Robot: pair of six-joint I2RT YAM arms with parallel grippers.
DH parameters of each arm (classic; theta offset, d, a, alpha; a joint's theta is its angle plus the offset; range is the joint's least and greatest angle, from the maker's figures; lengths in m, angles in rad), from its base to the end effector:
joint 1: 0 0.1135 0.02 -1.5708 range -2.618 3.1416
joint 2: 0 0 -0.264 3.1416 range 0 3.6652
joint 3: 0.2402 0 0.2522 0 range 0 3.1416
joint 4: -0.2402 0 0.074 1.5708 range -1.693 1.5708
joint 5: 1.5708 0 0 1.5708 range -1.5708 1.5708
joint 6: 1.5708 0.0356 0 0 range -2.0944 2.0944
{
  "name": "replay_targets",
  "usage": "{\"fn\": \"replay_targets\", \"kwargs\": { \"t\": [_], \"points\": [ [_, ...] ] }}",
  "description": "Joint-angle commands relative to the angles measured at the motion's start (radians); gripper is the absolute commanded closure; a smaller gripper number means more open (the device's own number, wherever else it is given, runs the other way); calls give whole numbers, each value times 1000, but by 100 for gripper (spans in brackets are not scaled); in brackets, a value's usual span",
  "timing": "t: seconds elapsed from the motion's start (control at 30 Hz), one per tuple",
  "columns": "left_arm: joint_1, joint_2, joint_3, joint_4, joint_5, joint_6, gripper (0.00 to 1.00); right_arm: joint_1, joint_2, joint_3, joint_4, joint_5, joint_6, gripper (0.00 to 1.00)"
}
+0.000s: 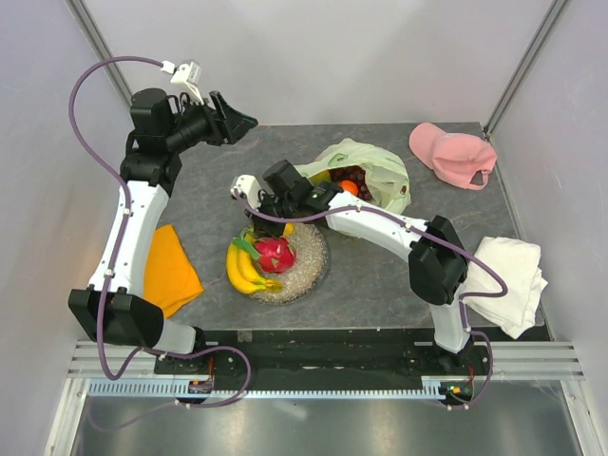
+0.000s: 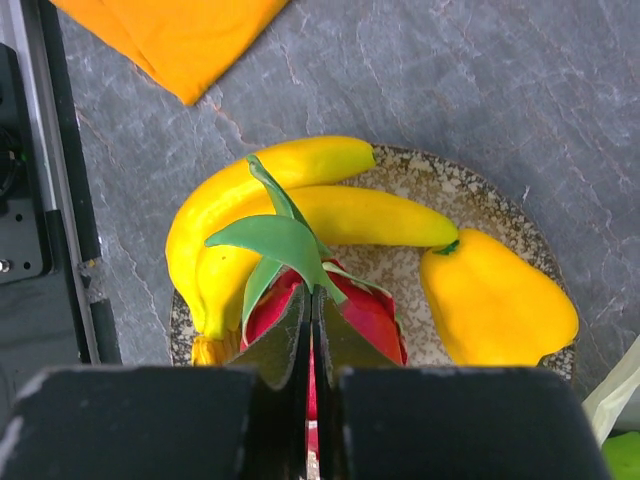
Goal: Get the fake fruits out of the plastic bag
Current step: Place the fake fruit on the plate.
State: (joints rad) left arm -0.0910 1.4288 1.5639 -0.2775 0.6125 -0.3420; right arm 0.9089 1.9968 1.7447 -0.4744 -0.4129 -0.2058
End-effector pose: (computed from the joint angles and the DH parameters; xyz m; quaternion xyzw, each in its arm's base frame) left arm 0.3162 -0.0494 0.4527 0.1057 0.7395 -0.3567 0.5610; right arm 0.2720 0.3724 0.2801 -0.5435 0.7133 0.3136 0.3121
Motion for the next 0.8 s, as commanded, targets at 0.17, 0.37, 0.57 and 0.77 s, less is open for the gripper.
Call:
{"fn": "replay_targets", "kwargs": {
  "t": [0.17, 0.37, 0.57, 0.77],
  "points": [
    [4, 22, 8, 50, 30, -35, 31, 7, 14, 76, 77, -32, 40, 72],
    [4, 41, 21, 54, 36, -43, 30, -14, -15, 67, 30, 29, 32, 41],
    [4, 45, 53, 49, 12, -8, 30, -131, -167, 38, -79, -12, 25, 38],
    [4, 68, 21, 24, -16, 9, 29, -274, -263, -40, -139, 69, -47, 38]
  ]
}}
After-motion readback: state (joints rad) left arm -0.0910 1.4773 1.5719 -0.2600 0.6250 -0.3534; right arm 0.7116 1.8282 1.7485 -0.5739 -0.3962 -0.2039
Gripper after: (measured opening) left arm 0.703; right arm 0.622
